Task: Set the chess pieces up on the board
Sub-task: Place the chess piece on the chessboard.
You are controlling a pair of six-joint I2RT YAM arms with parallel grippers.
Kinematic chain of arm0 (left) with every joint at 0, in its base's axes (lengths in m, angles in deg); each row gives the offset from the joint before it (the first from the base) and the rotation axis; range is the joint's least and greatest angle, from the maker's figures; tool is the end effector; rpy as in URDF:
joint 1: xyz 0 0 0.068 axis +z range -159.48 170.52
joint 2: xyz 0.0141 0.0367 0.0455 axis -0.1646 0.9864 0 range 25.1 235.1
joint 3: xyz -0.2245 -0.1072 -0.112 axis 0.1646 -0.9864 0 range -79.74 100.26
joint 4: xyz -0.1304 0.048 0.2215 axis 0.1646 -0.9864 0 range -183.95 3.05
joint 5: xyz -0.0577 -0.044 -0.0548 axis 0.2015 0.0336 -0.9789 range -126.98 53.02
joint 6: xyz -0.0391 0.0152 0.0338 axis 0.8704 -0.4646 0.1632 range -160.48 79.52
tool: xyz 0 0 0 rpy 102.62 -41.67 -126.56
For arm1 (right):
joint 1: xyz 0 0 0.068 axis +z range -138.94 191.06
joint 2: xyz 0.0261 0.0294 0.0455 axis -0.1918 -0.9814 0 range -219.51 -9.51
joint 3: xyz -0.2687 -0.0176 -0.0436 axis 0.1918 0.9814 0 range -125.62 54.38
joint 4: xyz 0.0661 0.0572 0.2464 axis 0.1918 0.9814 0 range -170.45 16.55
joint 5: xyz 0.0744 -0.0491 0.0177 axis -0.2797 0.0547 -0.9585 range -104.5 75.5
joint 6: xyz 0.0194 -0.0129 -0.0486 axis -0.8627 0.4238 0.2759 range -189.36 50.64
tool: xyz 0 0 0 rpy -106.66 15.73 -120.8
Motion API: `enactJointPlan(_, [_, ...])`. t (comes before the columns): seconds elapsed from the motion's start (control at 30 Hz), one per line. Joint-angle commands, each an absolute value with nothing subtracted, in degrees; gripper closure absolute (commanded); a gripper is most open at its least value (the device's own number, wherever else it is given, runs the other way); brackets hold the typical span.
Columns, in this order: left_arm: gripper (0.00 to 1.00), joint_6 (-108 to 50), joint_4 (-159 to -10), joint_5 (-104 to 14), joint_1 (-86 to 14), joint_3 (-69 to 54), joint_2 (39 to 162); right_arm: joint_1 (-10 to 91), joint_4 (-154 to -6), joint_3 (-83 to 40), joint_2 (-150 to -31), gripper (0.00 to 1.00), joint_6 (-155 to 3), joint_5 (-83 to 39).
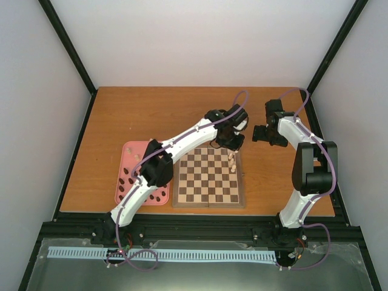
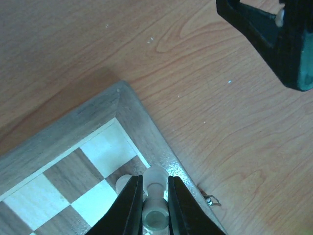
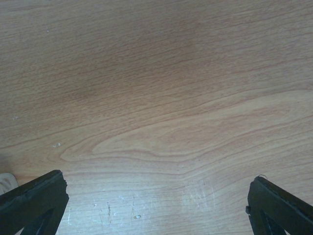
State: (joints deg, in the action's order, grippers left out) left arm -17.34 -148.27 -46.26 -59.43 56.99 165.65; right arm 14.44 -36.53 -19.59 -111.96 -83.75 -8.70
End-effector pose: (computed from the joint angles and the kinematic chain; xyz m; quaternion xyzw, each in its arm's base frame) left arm 0.3291 -0.4004 0.2258 0.2427 0.9428 -0.1912 0.1253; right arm 0.3535 0.0172 0.2029 0.1024 0.9817 -0.0258 0.1587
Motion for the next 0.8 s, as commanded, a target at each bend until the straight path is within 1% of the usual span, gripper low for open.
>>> enactJointPlan(0.0, [0.92, -17.92, -148.86, -46.66, -59.75, 60.01, 167.13, 14.54, -37.11, -19.17, -110.59, 0.0, -83.56, -7.56])
enactJointPlan(0.37, [0.92, -19.06, -147.69, -43.45, -59.71, 62.0, 169.26, 14.49, -36.9, -20.21, -111.96, 0.0, -83.25, -7.54])
enactJointPlan(0.77, [0.92, -20.09, -148.75, -39.18, -59.52, 61.24, 169.48, 14.49, -37.03, -20.24, -112.36, 0.0, -83.01, -7.74])
